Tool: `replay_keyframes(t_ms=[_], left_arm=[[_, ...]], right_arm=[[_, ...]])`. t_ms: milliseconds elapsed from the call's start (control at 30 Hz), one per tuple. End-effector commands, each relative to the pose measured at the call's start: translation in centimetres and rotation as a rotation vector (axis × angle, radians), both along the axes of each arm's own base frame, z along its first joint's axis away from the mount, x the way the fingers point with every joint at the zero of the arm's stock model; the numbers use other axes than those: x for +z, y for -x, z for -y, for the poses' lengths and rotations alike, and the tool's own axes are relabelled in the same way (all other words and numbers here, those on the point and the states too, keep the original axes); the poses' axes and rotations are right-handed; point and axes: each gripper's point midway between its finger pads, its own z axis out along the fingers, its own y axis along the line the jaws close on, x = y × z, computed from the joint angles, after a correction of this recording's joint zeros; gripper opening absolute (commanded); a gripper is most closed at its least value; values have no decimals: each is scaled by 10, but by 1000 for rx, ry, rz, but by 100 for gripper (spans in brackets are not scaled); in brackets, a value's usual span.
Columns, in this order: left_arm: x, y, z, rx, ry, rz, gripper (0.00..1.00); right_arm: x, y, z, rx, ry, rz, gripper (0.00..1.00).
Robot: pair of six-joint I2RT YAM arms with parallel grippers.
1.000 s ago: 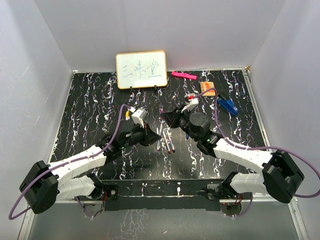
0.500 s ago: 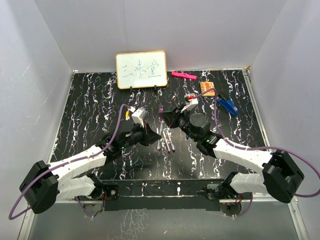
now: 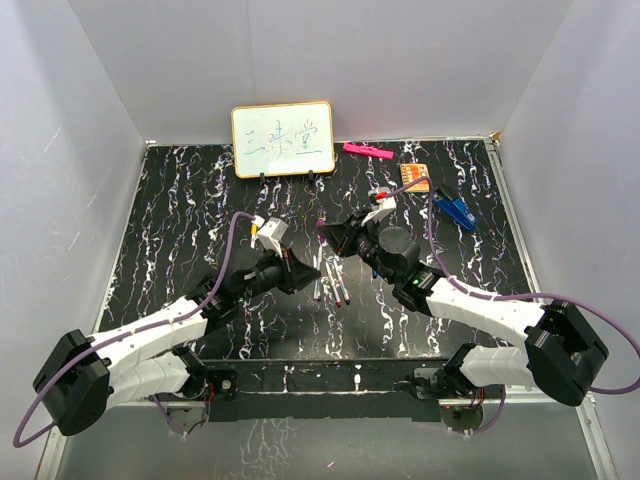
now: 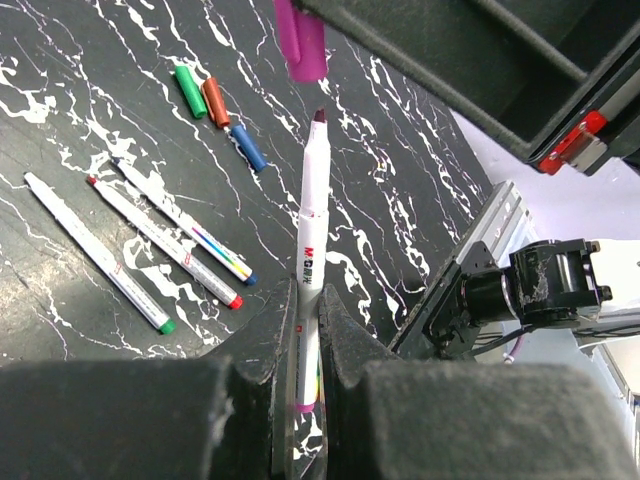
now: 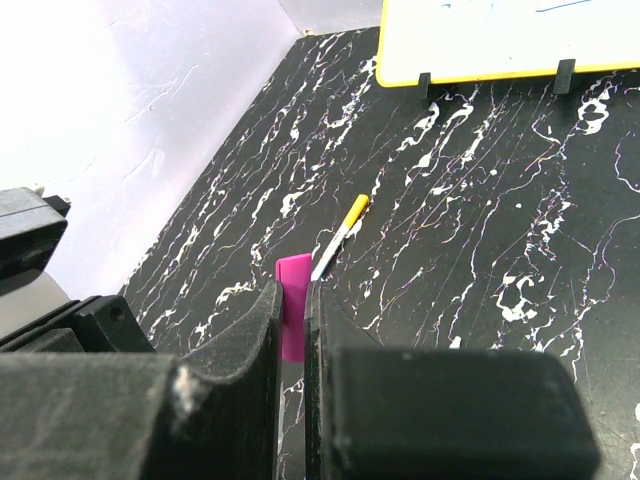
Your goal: Insert the pens into the pen caps
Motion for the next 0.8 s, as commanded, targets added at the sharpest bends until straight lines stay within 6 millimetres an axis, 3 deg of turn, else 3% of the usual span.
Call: replay_keyframes(t_ms=[0,767], left_arm=[[9,1,1,0,32,21,0],[18,-2,5,-3,54,46,0]], right_arm=[[29,-2,-3,-4,-63,71,0],[25,2,-10,18,-62,63,0]])
